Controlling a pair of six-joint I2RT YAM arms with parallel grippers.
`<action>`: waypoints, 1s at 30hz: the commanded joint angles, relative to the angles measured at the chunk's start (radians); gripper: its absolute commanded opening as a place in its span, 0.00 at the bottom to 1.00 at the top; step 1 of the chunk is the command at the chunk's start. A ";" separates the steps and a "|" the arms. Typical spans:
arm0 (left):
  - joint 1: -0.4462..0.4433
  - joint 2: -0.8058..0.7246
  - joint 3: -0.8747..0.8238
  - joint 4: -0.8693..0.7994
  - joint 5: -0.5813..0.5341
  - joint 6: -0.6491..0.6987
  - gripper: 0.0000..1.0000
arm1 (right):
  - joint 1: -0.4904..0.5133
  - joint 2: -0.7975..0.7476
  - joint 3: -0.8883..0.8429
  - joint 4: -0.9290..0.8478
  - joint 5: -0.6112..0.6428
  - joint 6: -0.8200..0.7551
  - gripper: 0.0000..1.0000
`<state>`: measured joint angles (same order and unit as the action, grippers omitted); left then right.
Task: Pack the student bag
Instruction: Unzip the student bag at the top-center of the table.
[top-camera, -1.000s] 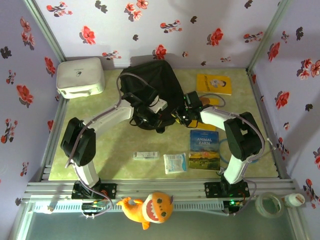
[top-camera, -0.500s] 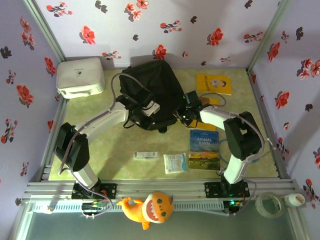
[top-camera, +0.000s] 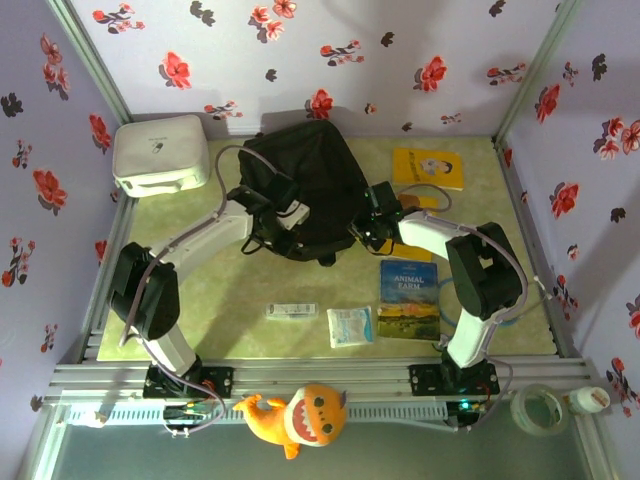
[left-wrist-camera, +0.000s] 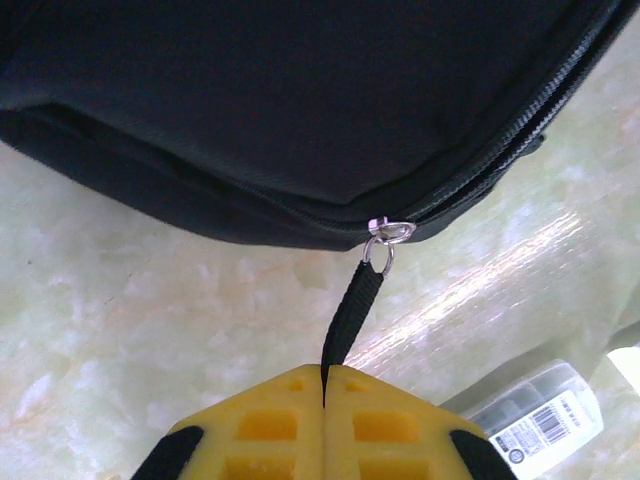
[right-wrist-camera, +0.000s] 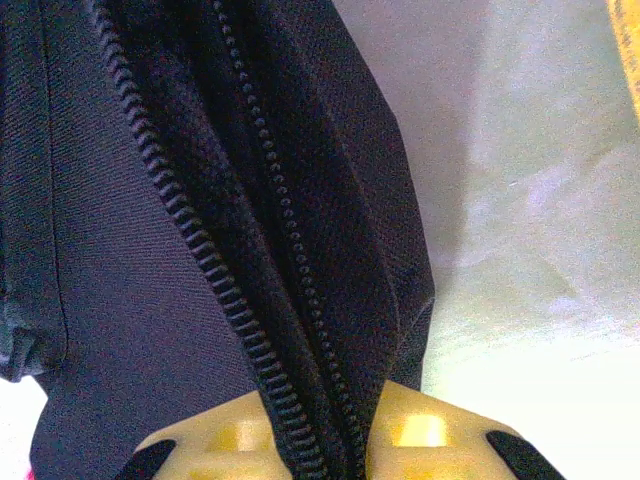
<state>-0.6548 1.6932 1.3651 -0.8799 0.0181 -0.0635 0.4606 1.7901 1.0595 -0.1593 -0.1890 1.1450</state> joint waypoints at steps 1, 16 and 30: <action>0.019 0.016 -0.028 -0.100 -0.032 0.019 0.00 | -0.012 0.012 0.016 -0.061 0.122 -0.026 0.16; 0.100 0.123 -0.022 0.045 -0.056 -0.006 0.00 | -0.031 0.017 0.034 -0.082 0.166 -0.075 0.15; 0.060 0.126 0.021 0.142 0.149 -0.029 0.00 | -0.038 -0.059 -0.008 0.006 -0.016 -0.017 0.46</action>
<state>-0.5739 1.8324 1.3457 -0.7605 0.0875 -0.0731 0.4282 1.7847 1.0752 -0.1627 -0.1596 1.0904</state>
